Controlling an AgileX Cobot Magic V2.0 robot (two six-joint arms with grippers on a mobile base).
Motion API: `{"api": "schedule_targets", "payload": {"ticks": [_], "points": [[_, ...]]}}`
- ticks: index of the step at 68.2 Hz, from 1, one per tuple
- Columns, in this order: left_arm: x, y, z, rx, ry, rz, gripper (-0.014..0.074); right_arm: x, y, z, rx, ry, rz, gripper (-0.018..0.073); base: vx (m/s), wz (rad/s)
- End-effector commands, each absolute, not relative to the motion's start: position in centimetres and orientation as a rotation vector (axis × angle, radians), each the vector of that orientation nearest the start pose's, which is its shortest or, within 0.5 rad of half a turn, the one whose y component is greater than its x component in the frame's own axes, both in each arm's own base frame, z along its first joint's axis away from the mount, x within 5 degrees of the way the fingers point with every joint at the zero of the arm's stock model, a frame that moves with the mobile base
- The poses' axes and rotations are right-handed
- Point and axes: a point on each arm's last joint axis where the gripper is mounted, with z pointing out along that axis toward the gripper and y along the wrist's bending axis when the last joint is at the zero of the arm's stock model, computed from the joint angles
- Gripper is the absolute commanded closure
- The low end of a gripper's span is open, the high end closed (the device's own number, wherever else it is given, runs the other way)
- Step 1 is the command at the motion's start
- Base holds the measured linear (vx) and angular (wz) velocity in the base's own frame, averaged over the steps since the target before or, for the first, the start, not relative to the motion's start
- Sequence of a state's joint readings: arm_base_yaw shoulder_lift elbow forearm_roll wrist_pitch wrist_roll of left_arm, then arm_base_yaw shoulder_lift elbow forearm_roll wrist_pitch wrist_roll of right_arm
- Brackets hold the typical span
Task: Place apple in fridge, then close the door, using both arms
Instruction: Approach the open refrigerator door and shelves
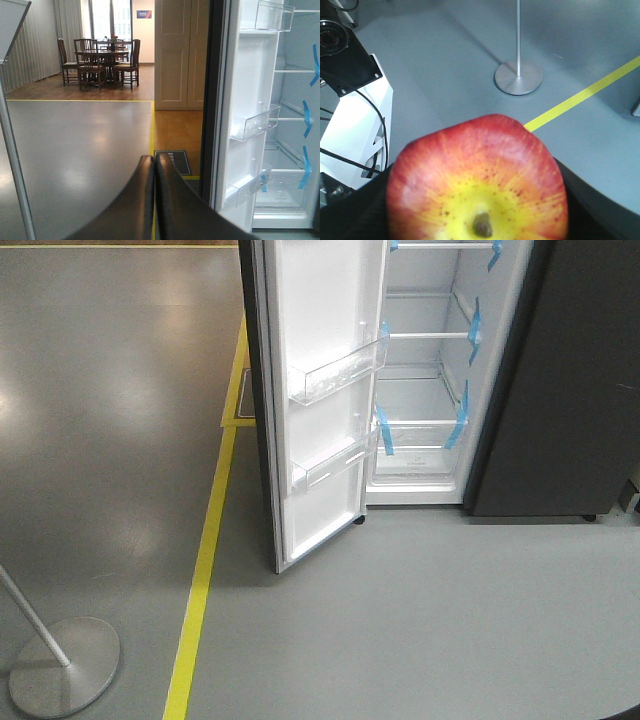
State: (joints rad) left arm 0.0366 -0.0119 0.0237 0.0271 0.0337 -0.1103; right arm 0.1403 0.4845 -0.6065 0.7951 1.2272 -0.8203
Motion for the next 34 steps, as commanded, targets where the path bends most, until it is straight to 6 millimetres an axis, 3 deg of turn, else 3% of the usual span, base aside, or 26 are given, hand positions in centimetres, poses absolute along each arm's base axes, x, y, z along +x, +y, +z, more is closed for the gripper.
{"api": "schedule_targets", "payload": {"ticks": [1,34], "points": [[5.61,0.18,20.07,-0.092,1.464,-0.049,0.0602,4.41,7.10,32.22,-0.958,1.983,0.759,0.0426,0.08,0.03],[5.61,0.18,20.07,-0.092,1.464,-0.049,0.0602,4.41,7.10,32.22,-0.958,1.983,0.759,0.0426,0.09,0.06]]}}
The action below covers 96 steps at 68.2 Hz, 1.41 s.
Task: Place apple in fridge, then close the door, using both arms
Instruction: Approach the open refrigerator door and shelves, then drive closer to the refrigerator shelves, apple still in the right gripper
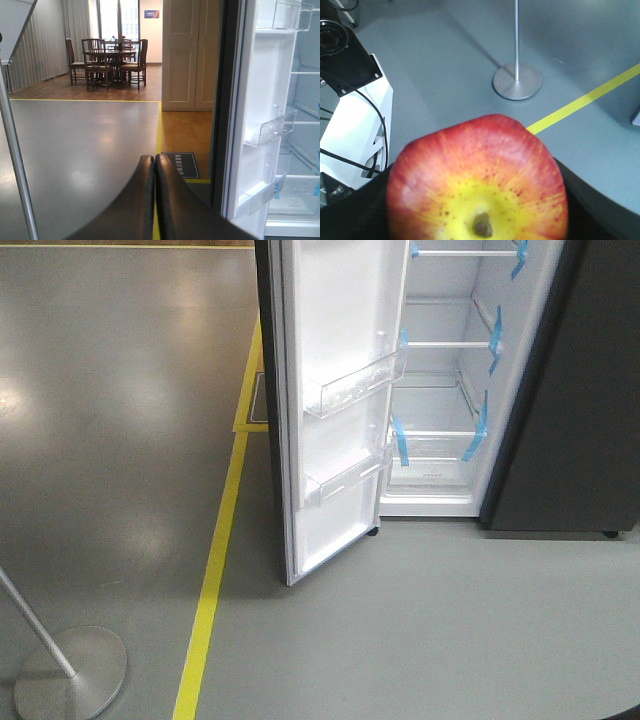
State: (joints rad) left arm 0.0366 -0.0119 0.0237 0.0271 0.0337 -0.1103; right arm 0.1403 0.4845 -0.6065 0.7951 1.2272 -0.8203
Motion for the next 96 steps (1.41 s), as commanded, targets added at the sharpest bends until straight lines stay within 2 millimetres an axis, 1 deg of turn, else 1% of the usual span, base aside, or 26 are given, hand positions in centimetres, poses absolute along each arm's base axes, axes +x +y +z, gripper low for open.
{"api": "schedule_targets", "payload": {"ticks": [1,96], "points": [[5.61,0.18,20.07,-0.092,1.464,-0.049,0.0602,4.41,7.10,32.22,-0.958,1.983,0.759,0.0426,0.11,0.06],[5.61,0.18,20.07,-0.092,1.464,-0.049,0.0602,4.40,7.10,32.21,-0.959,1.983,0.759,0.0426,0.10,0.02]]}}
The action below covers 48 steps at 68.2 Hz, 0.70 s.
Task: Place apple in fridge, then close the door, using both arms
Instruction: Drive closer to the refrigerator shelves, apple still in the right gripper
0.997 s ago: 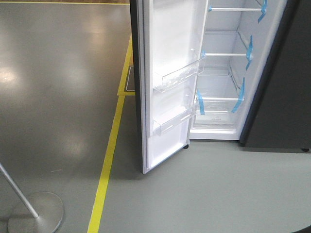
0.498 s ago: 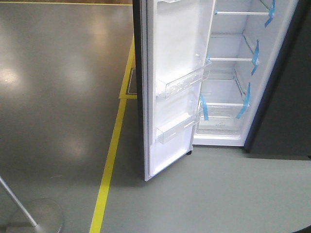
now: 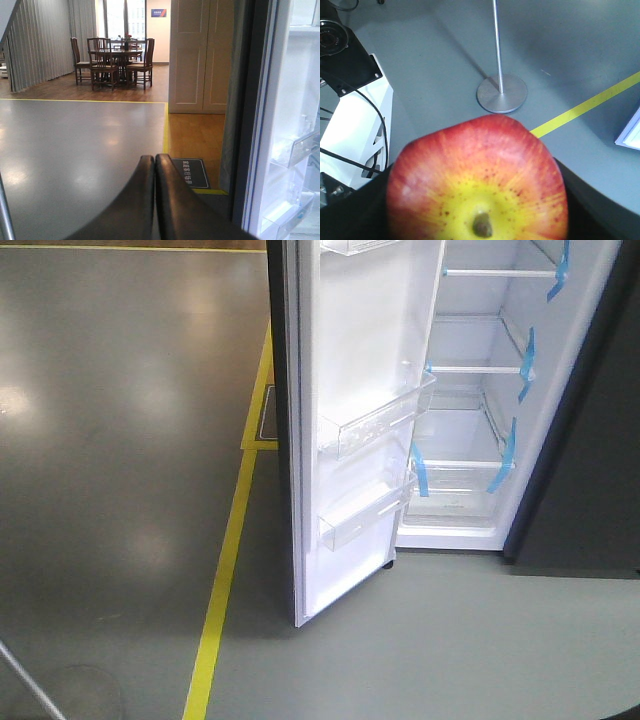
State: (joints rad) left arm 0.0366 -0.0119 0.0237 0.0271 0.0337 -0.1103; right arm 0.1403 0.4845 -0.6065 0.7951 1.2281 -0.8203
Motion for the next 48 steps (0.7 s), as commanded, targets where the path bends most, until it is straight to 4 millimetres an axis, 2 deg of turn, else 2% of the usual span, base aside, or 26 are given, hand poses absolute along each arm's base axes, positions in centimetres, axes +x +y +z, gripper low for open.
{"api": "schedule_targets", "payload": {"ticks": [1,48], "points": [[5.61,0.18,20.07,-0.092,1.464,-0.049,0.0602,4.40,7.10,32.21,-0.959,1.983,0.759,0.0426,0.08,0.00],[5.61,0.18,20.07,-0.092,1.464,-0.049,0.0602,4.40,7.10,32.21,-0.959,1.983,0.759,0.0426,0.07,0.00]]}}
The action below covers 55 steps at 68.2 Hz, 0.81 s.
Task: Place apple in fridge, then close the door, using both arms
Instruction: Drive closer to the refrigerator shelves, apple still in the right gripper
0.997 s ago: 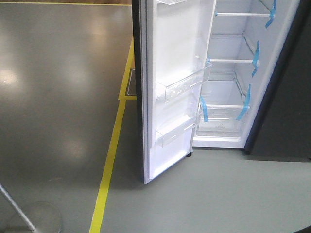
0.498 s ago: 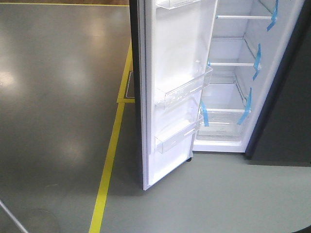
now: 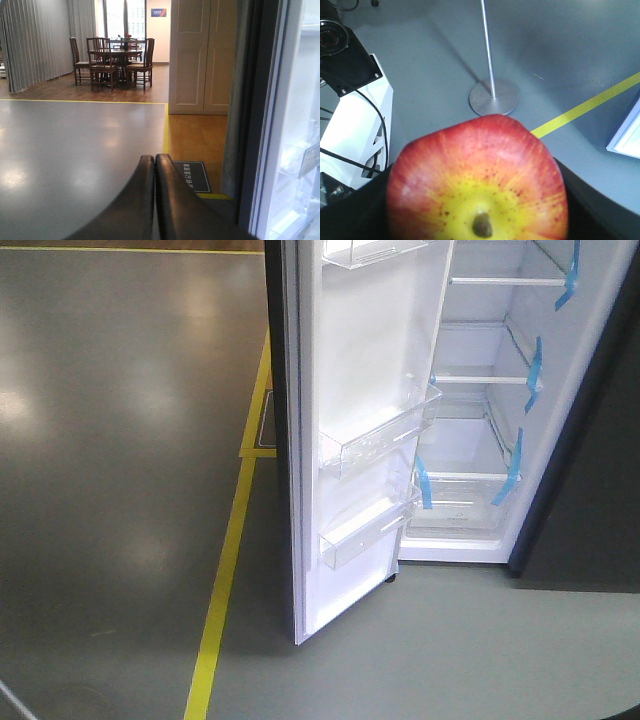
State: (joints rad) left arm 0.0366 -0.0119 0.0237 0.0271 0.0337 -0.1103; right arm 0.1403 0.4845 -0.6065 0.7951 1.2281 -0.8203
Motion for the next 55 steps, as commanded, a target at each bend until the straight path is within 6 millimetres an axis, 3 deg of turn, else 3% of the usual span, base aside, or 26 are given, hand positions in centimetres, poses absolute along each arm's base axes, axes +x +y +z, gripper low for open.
{"api": "schedule_targets", "payload": {"ticks": [1,55], "points": [[5.61,0.18,20.07,-0.092,1.464,-0.049,0.0602,4.40,7.10,32.21,-0.959,1.983,0.759,0.0426,0.07,0.00],[5.61,0.18,20.07,-0.092,1.464,-0.049,0.0602,4.40,7.10,32.21,-0.959,1.983,0.759,0.0426,0.08,0.01]]}}
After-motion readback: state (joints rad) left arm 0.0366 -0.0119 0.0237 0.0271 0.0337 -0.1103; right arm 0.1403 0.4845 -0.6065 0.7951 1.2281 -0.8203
